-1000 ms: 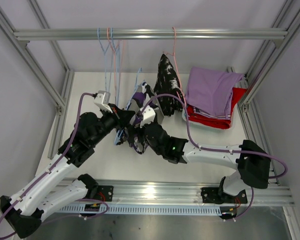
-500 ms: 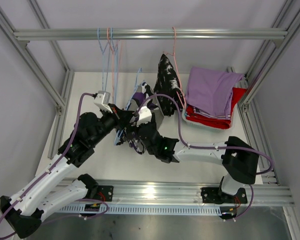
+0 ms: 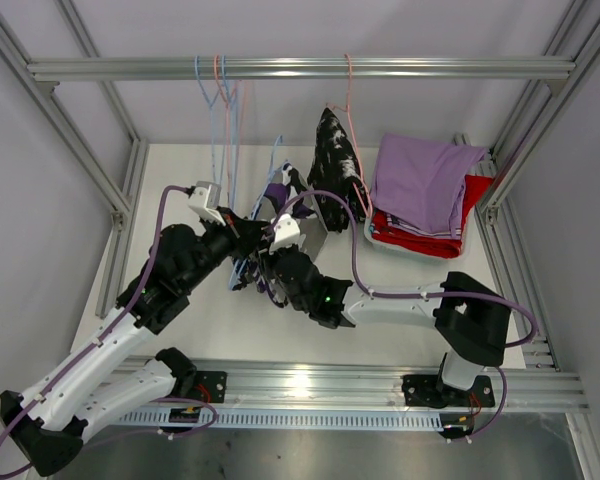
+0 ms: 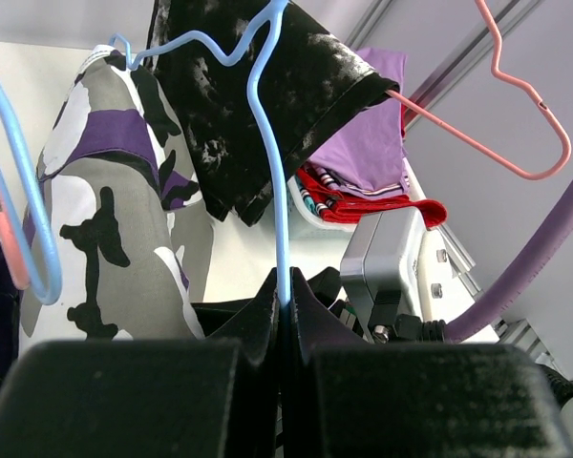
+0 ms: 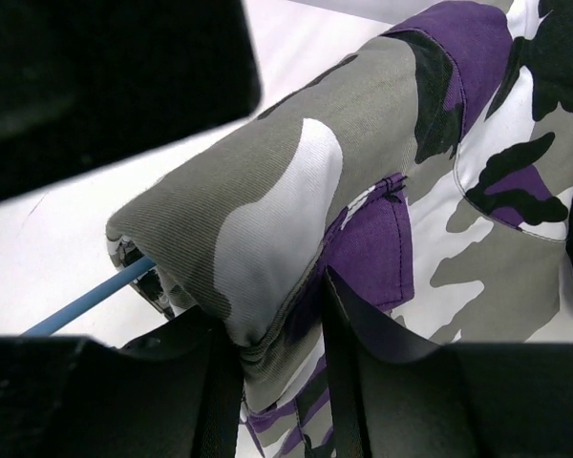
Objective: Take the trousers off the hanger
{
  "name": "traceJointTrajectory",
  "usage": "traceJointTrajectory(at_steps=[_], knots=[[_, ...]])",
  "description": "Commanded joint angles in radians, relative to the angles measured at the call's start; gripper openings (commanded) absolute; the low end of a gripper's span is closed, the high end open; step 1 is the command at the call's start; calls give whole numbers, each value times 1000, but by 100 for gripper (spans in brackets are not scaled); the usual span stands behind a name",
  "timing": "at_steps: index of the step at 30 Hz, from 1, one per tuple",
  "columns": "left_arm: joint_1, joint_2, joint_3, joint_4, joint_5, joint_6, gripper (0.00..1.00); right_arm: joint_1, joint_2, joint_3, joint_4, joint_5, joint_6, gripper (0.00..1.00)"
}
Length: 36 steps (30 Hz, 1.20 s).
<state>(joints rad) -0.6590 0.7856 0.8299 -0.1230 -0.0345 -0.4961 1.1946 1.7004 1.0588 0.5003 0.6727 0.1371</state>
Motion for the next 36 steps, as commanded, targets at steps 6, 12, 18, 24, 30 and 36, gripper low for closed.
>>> traceJointTrajectory(at_steps=[6, 12, 18, 24, 30, 36], knots=[[-10, -11, 25, 62, -1, 17, 0, -13, 1, 20, 67, 65, 13, 0], [7, 38, 46, 7, -53, 18, 0, 3, -54, -6, 52, 8, -14, 0], [35, 92, 83, -59, -73, -15, 0, 91, -166, 24, 37, 82, -167, 0], [41, 116, 92, -86, -87, -25, 0, 118, -283, 44, -11, 117, -234, 0], [41, 127, 101, -96, -88, -27, 0, 122, -375, 32, -29, 171, -313, 0], [42, 144, 109, -106, -74, -32, 0, 122, -478, 47, -37, 209, -418, 0]])
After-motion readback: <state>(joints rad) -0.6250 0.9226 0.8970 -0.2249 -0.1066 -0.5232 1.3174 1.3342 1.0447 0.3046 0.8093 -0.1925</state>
